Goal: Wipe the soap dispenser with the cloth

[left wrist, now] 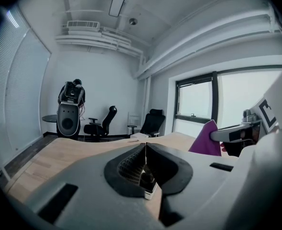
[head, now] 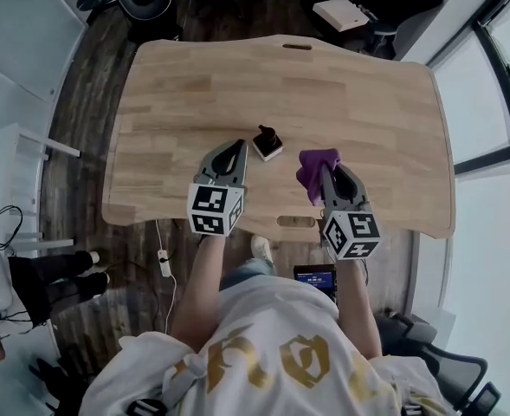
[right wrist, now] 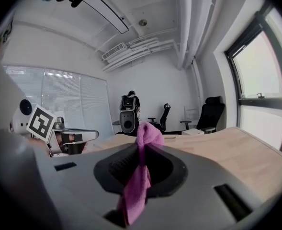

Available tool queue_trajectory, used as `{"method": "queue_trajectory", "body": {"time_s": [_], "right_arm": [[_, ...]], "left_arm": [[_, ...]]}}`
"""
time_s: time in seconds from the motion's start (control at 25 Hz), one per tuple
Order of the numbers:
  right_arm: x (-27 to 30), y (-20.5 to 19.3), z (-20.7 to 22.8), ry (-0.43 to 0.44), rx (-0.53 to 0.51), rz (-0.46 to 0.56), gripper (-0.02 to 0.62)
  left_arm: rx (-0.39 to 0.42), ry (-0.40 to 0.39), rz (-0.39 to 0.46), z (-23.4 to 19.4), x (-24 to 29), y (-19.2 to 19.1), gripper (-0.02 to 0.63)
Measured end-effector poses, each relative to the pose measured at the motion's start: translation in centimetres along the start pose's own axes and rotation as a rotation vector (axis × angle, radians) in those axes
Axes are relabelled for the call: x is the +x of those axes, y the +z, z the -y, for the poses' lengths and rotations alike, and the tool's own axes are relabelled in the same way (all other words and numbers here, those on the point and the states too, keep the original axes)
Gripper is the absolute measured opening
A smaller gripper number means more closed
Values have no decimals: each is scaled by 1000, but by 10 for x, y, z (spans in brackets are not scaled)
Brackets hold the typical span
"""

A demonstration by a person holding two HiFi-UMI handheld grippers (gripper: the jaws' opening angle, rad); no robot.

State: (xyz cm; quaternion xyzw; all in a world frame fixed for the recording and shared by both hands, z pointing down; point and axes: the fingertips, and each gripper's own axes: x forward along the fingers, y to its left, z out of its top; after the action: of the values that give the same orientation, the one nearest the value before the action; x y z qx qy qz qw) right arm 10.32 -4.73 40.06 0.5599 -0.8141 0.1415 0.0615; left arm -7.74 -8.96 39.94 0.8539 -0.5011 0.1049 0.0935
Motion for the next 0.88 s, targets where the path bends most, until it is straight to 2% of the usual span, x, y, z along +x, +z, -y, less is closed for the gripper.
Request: {"method": "queue_trajectory", "body": {"time_s": [0.28, 0.48, 0.88], "right_arm": [[25, 1, 2, -34, 16, 5, 41], [25, 15, 1, -36, 16, 36, 41], [43, 30, -11, 24, 4, 71, 41]], "left_arm": [[-27, -26, 13, -23, 23, 0, 11], [-38, -52, 36, -18, 27, 11, 11], [-34, -16, 61, -31, 25, 20, 11]]}}
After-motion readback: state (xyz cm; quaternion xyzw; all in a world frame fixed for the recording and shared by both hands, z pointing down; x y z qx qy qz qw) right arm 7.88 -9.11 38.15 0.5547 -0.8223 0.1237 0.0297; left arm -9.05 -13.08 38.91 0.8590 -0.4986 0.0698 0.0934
